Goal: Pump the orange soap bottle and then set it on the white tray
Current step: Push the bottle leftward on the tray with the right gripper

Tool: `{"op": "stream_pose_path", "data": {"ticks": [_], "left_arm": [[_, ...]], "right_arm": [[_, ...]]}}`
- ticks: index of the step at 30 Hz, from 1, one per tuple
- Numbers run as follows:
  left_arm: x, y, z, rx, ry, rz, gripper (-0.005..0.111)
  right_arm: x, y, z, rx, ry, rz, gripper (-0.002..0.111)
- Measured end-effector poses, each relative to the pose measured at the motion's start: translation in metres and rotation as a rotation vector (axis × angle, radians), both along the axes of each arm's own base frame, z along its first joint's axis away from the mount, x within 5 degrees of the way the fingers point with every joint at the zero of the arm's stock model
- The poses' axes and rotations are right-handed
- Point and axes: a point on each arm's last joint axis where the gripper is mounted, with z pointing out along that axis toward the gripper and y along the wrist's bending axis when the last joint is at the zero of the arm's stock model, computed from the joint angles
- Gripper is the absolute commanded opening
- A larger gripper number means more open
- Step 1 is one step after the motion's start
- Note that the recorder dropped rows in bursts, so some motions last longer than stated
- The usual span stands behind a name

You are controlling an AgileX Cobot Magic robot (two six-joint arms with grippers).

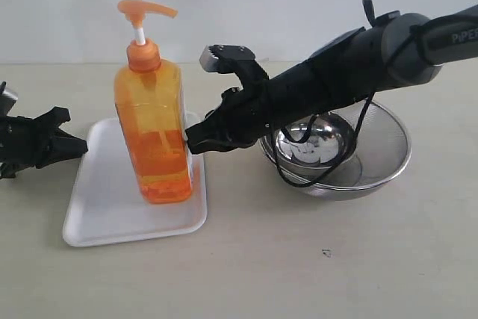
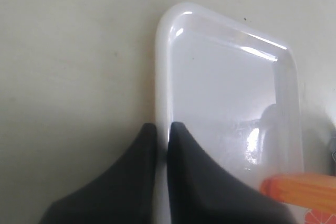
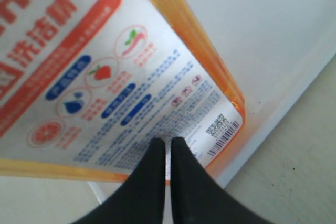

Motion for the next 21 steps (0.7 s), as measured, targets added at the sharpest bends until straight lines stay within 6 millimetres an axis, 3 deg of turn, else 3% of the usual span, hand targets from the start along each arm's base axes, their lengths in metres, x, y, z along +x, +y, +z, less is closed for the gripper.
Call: {"op": "stream_pose_path", "data": {"ticks": [21], "left_arm": [[0.0005, 0.0000, 0.0005, -0.001, -0.002, -0.001, 0.005]], "right_arm": [[0.0025, 0.0053, 0.0046, 0.019, -0.014, -0.023, 0.000]]}}
